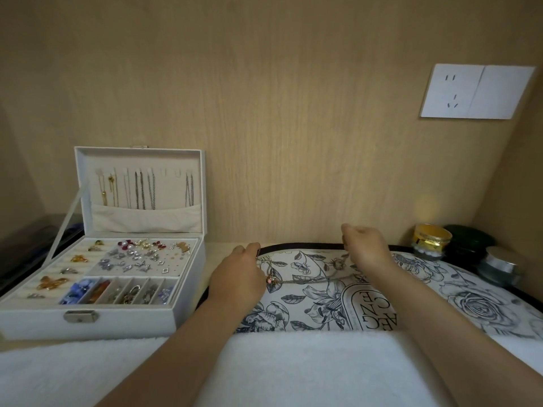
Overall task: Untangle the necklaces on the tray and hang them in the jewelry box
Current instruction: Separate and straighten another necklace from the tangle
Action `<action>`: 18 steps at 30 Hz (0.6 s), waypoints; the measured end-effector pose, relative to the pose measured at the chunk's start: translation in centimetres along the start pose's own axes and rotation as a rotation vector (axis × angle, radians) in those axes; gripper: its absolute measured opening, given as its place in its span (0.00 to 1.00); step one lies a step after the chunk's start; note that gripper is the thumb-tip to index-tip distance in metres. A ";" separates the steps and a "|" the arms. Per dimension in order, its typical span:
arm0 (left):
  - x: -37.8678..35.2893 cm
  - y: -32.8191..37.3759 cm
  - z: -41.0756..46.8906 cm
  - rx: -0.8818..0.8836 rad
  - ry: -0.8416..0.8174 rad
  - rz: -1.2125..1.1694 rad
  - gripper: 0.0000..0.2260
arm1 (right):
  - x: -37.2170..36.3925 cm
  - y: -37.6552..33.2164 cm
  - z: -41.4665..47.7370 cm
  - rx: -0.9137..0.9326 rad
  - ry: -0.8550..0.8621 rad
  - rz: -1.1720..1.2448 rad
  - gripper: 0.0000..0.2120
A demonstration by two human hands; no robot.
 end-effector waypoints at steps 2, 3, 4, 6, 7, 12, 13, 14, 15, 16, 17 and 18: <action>0.0 -0.2 0.0 -0.032 0.013 -0.060 0.25 | -0.6 0.5 -0.2 -0.010 -0.055 -0.296 0.20; 0.0 -0.2 -0.1 -0.045 0.020 -0.115 0.25 | -0.8 0.7 -0.2 -0.019 -0.067 -0.424 0.21; 0.0 -0.1 -0.2 -0.055 0.033 -0.182 0.24 | -1.0 0.8 -0.3 -0.022 -0.073 -0.545 0.20; 0.2 -0.2 -0.1 -0.052 0.077 -0.299 0.23 | -1.5 0.4 -0.7 0.022 -0.055 -0.866 0.15; 0.2 -0.3 -0.1 -0.045 0.096 -0.331 0.22 | -2.0 0.0 -1.0 0.082 -0.029 -1.010 0.12; 0.6 -0.3 -0.1 -0.035 0.121 -0.466 0.19 | -6.1 -3.1 -3.6 0.567 -0.290 -0.603 0.09; 0.7 -0.5 -0.2 -0.014 0.132 -0.480 0.18 | -7.4 -3.4 -4.1 0.588 -0.406 -0.556 0.08; 0.9 -0.8 -0.2 0.021 0.147 -0.495 0.17 | -8.6 -3.5 -4.5 0.616 -0.482 -0.570 0.08; 1.1 -1.2 -0.2 0.065 0.163 -0.510 0.15 | -9.4 -3.4 -4.7 0.639 -0.518 -0.599 0.09; 1.2 -1.7 -0.3 0.110 0.181 -0.515 0.13 | -9.9 -3.3 -4.6 0.648 -0.529 -0.619 0.09; 1.4 -2.0 -0.5 0.152 0.198 -0.507 0.11 | -10.1 -3.2 -4.6 0.646 -0.524 -0.629 0.09; 1.6 -2.3 -0.7 0.186 0.211 -0.489 0.11 | -10.0 -3.1 -4.4 0.636 -0.513 -0.626 0.08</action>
Point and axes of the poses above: each hand's wrist, its own z-axis towards the middle knuckle, its own x-axis out of the back of the hand, y = z × x, the point moved 5 cm from there along z, towards the middle knuckle, and after that the axes turned 11 degrees about -y, right-handed, at the moved point
